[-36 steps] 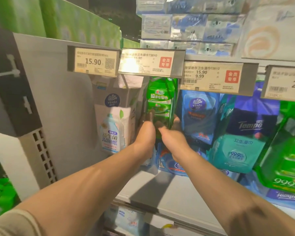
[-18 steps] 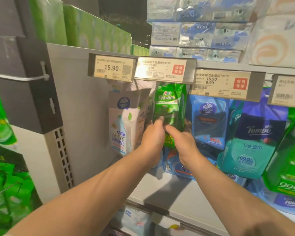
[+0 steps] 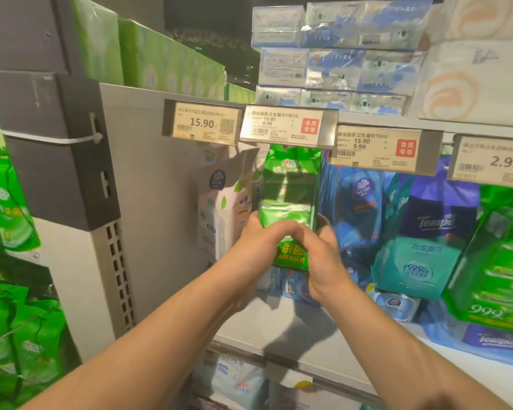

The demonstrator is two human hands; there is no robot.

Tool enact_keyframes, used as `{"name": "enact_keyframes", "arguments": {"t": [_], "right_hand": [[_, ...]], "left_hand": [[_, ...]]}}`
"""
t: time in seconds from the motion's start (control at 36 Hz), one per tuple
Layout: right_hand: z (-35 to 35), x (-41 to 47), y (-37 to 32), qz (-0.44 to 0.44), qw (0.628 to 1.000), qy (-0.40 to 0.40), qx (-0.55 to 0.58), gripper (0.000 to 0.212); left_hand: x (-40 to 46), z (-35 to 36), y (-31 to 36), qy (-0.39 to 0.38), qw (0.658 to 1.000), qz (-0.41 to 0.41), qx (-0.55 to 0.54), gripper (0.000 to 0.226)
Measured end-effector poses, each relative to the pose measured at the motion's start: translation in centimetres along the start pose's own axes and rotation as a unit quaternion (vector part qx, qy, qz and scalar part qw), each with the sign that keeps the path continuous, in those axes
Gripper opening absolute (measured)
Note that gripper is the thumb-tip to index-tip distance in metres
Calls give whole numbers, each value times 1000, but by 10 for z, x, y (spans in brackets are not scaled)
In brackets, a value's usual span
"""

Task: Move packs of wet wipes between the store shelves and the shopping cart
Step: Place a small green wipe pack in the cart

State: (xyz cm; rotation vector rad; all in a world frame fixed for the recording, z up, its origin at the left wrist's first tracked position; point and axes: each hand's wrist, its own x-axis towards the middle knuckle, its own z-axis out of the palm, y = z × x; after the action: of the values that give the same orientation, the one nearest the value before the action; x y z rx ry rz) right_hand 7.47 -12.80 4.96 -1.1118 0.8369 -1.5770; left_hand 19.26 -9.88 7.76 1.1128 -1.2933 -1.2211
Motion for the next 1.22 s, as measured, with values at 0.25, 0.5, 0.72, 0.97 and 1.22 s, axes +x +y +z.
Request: {"name": "enact_keyframes", "arguments": {"t": [0.25, 0.5, 0.72, 0.97, 1.22], "right_hand": [[5, -34, 0, -23, 999, -8, 37, 77], [23, -76, -8, -21, 996, -1, 91, 92], [43, -118, -16, -48, 989, -48, 129, 67], [42, -169, -27, -34, 991, -73, 104, 62], [22, -233, -31, 79, 969, -187, 139, 78]], "left_hand": [[-26, -18, -15, -15, 996, 81, 17, 81], [-56, -37, -14, 26, 989, 138, 37, 83], [-96, -46, -12, -106, 981, 113, -112, 51], [-150, -56, -8, -101, 984, 80, -122, 70], [-225, -45, -19, -36, 991, 29, -125, 85]]}}
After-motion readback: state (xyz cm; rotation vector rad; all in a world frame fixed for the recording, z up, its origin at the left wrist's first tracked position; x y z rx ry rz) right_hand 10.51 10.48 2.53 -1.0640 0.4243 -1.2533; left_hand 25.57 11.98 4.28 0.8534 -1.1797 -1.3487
